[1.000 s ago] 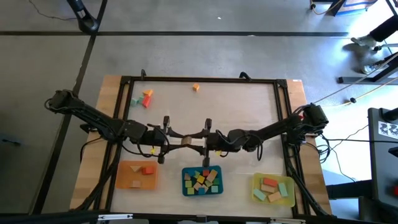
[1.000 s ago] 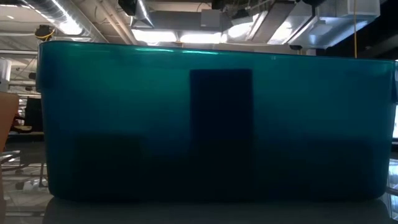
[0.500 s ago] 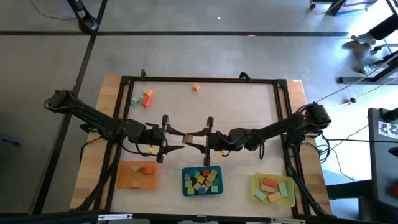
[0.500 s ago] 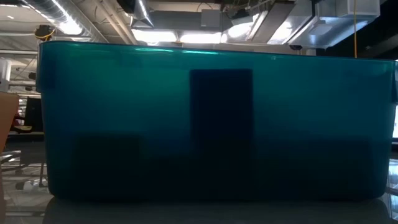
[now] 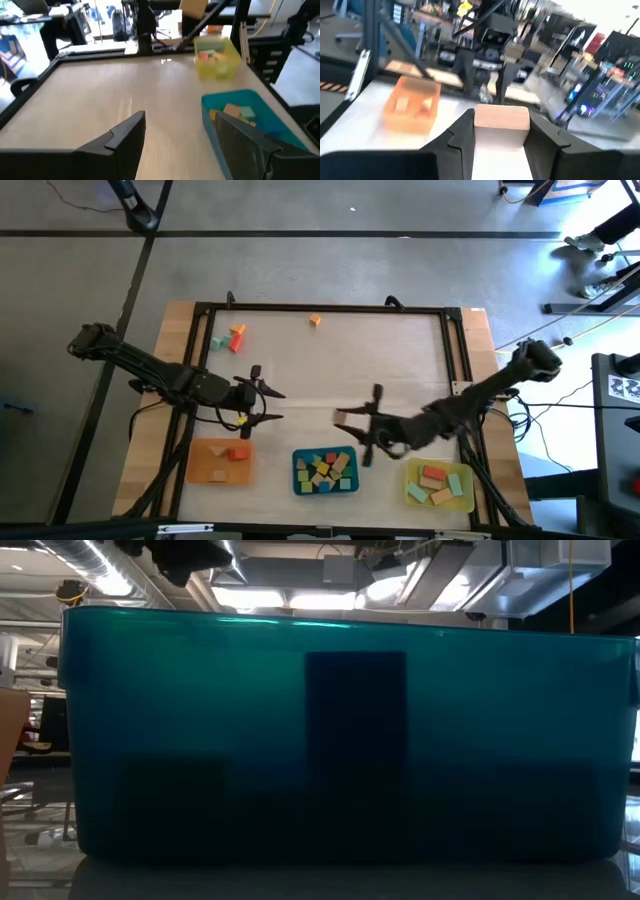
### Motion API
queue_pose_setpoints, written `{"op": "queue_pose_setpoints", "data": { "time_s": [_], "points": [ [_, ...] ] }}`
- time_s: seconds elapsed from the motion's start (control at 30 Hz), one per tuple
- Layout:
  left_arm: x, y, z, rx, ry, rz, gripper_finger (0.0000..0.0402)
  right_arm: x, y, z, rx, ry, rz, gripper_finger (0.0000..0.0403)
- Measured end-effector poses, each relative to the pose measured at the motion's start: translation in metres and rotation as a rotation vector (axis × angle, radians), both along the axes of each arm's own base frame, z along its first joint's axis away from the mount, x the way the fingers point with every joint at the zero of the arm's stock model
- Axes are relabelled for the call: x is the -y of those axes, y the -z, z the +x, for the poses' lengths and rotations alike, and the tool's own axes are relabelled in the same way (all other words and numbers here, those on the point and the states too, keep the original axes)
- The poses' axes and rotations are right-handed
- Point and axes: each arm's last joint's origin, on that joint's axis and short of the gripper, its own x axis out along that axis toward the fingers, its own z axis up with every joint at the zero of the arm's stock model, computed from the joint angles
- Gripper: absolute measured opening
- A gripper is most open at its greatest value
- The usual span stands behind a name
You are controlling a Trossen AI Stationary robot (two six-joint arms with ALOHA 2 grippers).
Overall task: Sort blocks by size
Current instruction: Put the brown rectangular block into the yellow bin
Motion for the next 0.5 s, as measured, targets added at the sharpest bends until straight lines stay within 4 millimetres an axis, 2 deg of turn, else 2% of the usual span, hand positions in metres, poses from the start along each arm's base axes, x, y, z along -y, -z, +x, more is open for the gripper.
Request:
{"op": "queue_pose_setpoints", "data": {
  "time_s": [0.13,0.27,0.5],
  "points": [
    [0.0,0.001,0.0,-0.015,0.0,0.008,0.0225,-0.01,-0.007,-0.035,-0.082,-0.009,0.089,0.013],
    [-0.001,0.001,0.0,-0.015,-0.001,0.017,0.0225,-0.014,-0.009,-0.064,-0.162,-0.038,0.253,0.0131],
    [-0.002,0.002,0.0,-0.018,-0.01,0.003,0.0225,-0.025,0.005,-0.099,-0.407,-0.052,0.639,0.0131]
  ]
}}
